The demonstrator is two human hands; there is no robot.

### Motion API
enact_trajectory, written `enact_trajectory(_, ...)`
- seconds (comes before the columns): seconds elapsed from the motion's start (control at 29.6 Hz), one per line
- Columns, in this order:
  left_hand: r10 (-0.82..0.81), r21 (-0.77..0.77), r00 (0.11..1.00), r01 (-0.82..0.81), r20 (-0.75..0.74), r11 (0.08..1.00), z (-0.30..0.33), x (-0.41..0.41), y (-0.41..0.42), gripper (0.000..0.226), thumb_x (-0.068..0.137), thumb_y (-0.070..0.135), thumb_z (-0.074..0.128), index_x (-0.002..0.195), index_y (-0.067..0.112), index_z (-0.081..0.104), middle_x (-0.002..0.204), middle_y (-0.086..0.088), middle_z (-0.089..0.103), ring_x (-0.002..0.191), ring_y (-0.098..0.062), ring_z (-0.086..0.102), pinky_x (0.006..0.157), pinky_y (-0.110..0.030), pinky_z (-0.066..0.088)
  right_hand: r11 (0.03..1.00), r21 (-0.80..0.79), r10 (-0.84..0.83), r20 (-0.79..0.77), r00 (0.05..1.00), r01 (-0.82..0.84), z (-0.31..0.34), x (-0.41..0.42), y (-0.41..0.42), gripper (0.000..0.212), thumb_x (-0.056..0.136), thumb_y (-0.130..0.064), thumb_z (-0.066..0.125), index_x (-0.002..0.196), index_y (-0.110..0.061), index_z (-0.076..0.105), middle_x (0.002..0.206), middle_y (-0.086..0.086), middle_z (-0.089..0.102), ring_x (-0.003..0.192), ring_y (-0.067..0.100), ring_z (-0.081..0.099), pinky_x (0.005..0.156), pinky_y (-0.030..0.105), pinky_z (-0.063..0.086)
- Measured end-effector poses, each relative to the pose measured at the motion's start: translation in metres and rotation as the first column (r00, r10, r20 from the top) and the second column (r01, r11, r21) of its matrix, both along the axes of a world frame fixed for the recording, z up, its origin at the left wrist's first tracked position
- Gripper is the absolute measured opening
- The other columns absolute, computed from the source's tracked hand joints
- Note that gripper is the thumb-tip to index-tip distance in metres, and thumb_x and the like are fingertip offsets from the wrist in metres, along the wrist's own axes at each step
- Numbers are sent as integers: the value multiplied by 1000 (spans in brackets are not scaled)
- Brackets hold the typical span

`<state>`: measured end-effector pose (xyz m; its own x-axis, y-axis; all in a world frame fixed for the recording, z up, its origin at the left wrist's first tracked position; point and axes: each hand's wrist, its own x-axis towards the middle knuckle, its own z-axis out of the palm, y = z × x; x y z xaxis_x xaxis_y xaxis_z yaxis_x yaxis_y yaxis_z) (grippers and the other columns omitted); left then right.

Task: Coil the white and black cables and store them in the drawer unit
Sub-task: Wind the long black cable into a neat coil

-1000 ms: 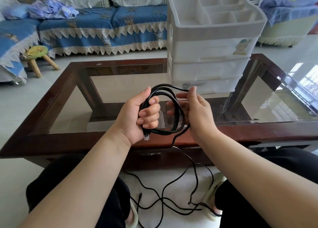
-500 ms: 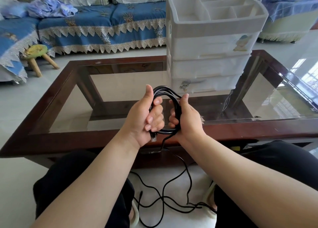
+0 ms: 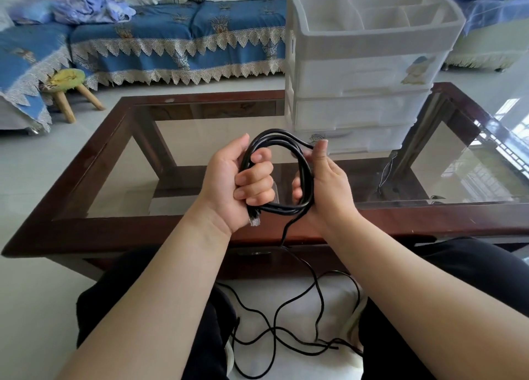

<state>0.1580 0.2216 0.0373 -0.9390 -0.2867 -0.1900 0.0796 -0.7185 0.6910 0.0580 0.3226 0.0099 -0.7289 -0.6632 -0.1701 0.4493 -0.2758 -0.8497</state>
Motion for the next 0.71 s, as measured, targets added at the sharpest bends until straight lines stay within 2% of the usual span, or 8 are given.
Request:
enact_trajectory(0.14, 120, 12, 993, -120, 3, 993, 2, 2, -8, 41, 100, 32, 29, 63, 18, 41, 38, 10, 23, 27, -4, 17, 33, -20, 14, 966, -5, 257, -23, 966, -257, -4, -3, 1, 51, 96, -51, 35, 108, -11, 64, 70, 4, 63, 50, 14, 59, 46, 23, 47)
enact_trajectory(0.27, 248, -1, 969, -248, 20, 969, 2, 1, -16, 41, 101, 30, 28, 64, 18, 40, 39, 10, 23, 28, -5, 16, 32, -19, 17, 921, 142, 372, -41, 927, -364, -12, 1, 3, 55, 96, -54, 30, 108, -11, 62, 69, 1, 67, 54, 17, 63, 42, 21, 42)
enact_trajectory(0.34, 341, 14, 940, -342, 13, 940, 1, 2, -22, 42, 101, 28, 28, 63, 18, 40, 40, 10, 23, 29, -6, 16, 32, -19, 18, 887, 203, 438, -82, 895, -415, -14, 2, 4, 48, 97, -50, 34, 102, -11, 61, 68, 2, 65, 61, 19, 65, 60, 28, 51)
enact_trajectory(0.41, 440, 96, 898, -439, 11, 893, 2, 4, -32, 42, 100, 27, 29, 61, 18, 40, 41, 9, 24, 31, -7, 16, 33, -20, 18, 820, 346, 536, -189, 823, -456, -20, 5, 8, 36, 96, -45, 42, 96, -15, 62, 72, 1, 67, 76, 19, 67, 82, 36, 50)
enact_trajectory(0.47, 546, 176, 837, -542, 30, 822, 4, 7, -40, 42, 99, 25, 29, 59, 18, 40, 42, 8, 25, 33, -7, 16, 35, -19, 18, 727, 505, 635, -235, 736, -466, -30, 14, 12, 27, 95, -40, 50, 93, -17, 64, 79, -2, 70, 84, 15, 67, 89, 35, 48)
enact_trajectory(0.57, 681, 189, 727, -684, 91, 705, 5, 13, -46, 42, 99, 25, 29, 58, 18, 39, 46, 8, 25, 37, -7, 16, 40, -19, 18, 747, 559, 552, -221, 804, -359, -46, 29, 14, 16, 94, -31, 55, 95, -16, 60, 71, -2, 67, 71, 12, 62, 83, 37, 52)
enact_trajectory(0.64, 742, 191, 658, -750, 124, 633, 4, 15, -48, 42, 99, 26, 30, 58, 18, 39, 47, 7, 26, 38, -8, 17, 40, -20, 21, 782, 595, 454, -342, 823, -185, -51, 31, 15, 15, 93, -32, 57, 100, -20, 53, 69, -3, 64, 61, 9, 60, 74, 34, 53)
enact_trajectory(0.71, 789, 182, 598, -799, 139, 573, 3, 15, -50, 41, 98, 23, 29, 59, 17, 39, 46, 6, 26, 37, -9, 18, 39, -21, 22, 809, 587, 349, -509, 787, 20, -50, 29, 18, 12, 92, -32, 56, 95, -22, 50, 72, -2, 62, 59, 9, 57, 64, 29, 49)
